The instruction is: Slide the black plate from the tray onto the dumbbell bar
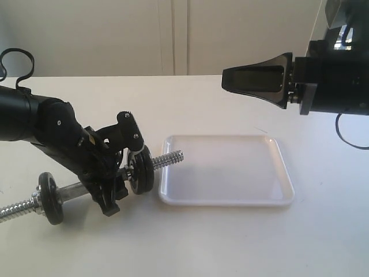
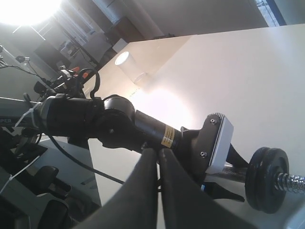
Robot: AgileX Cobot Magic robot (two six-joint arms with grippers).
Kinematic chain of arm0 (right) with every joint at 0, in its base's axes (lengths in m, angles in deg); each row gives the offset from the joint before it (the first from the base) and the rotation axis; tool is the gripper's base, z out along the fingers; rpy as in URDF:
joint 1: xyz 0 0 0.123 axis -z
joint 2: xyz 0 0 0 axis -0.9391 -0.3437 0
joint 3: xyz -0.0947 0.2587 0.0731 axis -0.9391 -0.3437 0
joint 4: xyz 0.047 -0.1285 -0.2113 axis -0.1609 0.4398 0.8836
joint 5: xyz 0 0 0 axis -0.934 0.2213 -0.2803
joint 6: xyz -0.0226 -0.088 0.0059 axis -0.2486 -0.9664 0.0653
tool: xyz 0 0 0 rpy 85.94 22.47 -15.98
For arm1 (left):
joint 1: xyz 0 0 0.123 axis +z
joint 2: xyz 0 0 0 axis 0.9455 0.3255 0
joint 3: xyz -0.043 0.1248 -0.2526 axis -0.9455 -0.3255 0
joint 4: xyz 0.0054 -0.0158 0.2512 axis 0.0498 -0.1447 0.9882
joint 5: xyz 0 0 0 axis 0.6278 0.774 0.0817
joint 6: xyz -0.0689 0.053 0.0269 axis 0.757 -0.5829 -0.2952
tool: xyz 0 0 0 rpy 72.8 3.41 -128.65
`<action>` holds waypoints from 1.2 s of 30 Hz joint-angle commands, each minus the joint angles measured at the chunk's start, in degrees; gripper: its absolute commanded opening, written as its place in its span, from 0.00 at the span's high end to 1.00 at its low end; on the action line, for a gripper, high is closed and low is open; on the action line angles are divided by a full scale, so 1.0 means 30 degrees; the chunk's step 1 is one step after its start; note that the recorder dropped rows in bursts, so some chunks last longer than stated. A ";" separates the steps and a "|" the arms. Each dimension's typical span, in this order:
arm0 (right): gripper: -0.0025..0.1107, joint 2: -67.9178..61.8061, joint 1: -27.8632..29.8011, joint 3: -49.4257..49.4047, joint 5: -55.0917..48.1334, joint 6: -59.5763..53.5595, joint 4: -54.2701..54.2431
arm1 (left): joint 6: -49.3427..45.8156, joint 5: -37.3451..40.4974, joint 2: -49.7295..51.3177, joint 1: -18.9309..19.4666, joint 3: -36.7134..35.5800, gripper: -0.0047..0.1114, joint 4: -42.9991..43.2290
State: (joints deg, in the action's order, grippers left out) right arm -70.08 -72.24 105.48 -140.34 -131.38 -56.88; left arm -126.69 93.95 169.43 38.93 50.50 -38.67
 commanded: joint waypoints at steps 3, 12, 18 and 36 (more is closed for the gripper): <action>0.96 0.0119 0.0118 -0.0117 -0.0175 -0.0031 -0.0141 | 0.0127 0.0341 -0.0193 -0.0018 0.0038 0.45 -0.0262; 0.96 0.0119 0.0118 -0.0117 -0.0175 -0.0031 -0.0141 | 0.0127 0.0259 -0.0193 -0.0018 0.0038 0.45 -0.0262; 0.96 0.0119 0.0118 -0.0117 -0.0175 -0.0031 -0.0141 | 0.0127 0.0207 -0.0193 -0.0018 0.0038 0.45 -0.0262; 0.96 0.0783 0.0118 -0.0117 0.0620 -0.0031 -0.0141 | 0.0127 0.0305 -0.0383 -0.0018 0.0076 0.45 0.0190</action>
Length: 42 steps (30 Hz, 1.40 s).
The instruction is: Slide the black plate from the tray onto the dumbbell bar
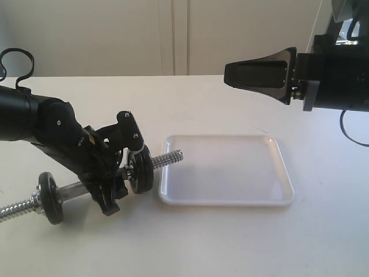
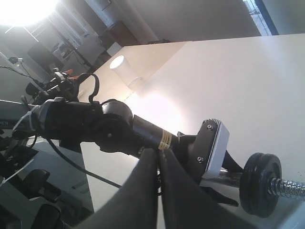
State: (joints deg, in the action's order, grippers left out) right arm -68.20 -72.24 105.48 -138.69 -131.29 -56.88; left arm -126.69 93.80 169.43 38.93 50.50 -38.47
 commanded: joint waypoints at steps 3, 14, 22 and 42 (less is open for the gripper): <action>0.96 0.0159 0.0118 -0.0117 0.0072 -0.0061 -0.0141 | 0.0127 0.0388 -0.0936 -0.0018 0.0076 0.45 0.0161; 0.96 0.0159 0.0118 -0.0117 0.0163 -0.0061 -0.0141 | 0.0127 0.0436 -0.3243 -0.0018 0.0076 0.46 0.0389; 0.96 0.0870 0.0397 -0.0117 0.0946 -0.0237 -0.0032 | 0.4391 0.2805 -0.6678 0.0054 0.0076 0.96 0.1582; 0.96 1.6091 0.0616 -0.2673 1.2740 0.5678 1.2205 | 1.8499 0.9591 -2.4802 0.0579 -0.2757 0.96 1.0419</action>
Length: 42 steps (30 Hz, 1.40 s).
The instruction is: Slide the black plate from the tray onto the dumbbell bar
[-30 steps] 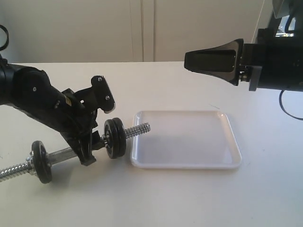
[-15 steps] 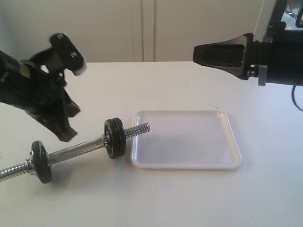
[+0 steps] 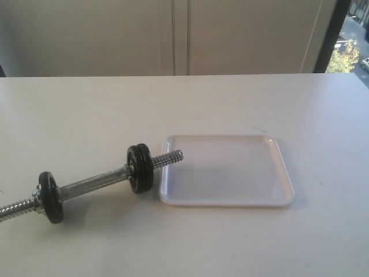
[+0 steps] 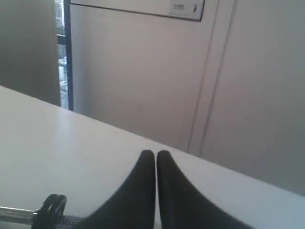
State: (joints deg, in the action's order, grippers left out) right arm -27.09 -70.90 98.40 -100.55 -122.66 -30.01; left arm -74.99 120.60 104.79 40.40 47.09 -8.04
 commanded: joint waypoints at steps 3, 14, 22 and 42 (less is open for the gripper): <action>0.96 0.4238 0.0168 -0.0402 -0.0479 0.5878 0.6707 | 0.2347 0.0581 -0.5616 0.0090 -0.3208 0.96 0.0275; 0.96 0.5270 0.0134 -0.0402 -0.1096 0.8599 0.7646 | 0.2442 0.0560 -0.7390 0.0090 -0.5465 0.96 -0.0163; 0.96 0.5270 0.0134 -0.0402 -0.1096 0.8599 0.7646 | 0.2442 0.0560 -0.7390 0.0090 -0.5465 0.96 -0.0202; 0.96 0.5270 0.0134 -0.0402 -0.1096 0.8599 0.7646 | 0.3359 -0.7433 -0.8053 0.8186 -0.6212 0.96 -0.4164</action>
State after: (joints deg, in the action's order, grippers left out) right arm -11.54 -70.90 97.52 -103.71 -97.23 -7.16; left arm -65.61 103.03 82.32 62.80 30.48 -17.91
